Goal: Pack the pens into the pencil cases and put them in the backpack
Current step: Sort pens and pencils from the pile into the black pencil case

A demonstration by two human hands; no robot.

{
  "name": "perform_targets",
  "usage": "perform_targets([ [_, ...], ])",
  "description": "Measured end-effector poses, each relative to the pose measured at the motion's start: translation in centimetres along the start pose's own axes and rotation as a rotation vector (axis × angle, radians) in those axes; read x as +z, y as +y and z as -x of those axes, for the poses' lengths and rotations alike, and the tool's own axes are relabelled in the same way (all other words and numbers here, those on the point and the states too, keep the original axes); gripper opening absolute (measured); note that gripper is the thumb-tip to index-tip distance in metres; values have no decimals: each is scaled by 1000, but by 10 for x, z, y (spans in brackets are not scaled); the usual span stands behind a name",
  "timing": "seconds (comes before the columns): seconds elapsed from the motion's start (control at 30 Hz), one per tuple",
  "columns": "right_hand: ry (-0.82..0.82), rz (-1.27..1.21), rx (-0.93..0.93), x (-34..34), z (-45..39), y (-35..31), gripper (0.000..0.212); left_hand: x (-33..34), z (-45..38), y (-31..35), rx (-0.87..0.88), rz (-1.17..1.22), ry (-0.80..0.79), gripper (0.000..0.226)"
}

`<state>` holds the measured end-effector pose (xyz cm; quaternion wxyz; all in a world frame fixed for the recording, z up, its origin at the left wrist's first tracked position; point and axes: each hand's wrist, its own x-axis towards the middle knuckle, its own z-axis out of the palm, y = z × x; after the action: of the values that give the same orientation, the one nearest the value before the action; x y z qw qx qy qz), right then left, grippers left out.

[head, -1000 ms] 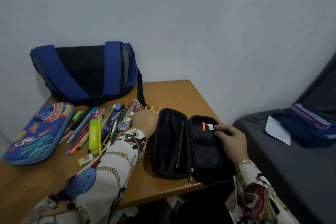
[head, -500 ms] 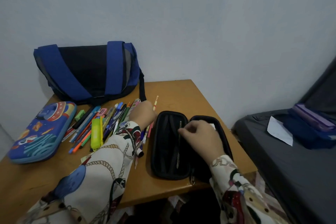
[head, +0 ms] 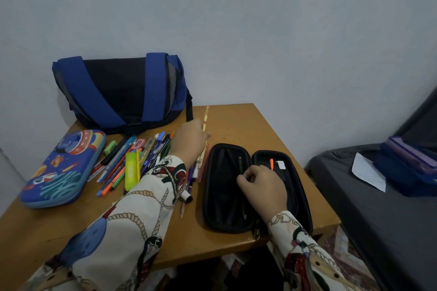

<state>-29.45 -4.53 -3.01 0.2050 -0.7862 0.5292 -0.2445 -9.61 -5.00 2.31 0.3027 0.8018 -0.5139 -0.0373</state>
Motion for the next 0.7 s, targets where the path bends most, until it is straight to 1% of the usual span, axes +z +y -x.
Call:
perform_targets([
  [0.1,17,-45,1,0,1,-1,20,-7,4,11,-30,207,66,20],
  [0.17,30,-76,1,0,1,-2,21,-5,5,14,-42,266,72,24],
  [0.23,39,-110,2,1,1,0,23,1,9,16,-57,274,36,24],
  [0.3,48,-140,2,3,1,1,25,10,15,18,-96,250,-44,24],
  [0.43,73,-196,-15,7,0,1,28,22,33,24,-142,196,-225,35],
  [0.47,80,-200,-21,7,0,0,28,23,36,26,-154,204,-279,40],
  [0.53,97,-203,-36,7,-1,1,28,22,44,30,-176,224,-410,56],
  [0.57,103,-204,-43,7,-1,1,28,22,48,32,-179,226,-473,60],
  [0.6,106,-206,-49,8,-1,2,28,24,52,34,-172,216,-518,55],
  [0.67,106,-212,-56,8,-1,2,27,27,57,37,-153,156,-562,25],
  [0.7,106,-211,-59,8,-1,3,27,28,59,38,-144,119,-574,18],
])
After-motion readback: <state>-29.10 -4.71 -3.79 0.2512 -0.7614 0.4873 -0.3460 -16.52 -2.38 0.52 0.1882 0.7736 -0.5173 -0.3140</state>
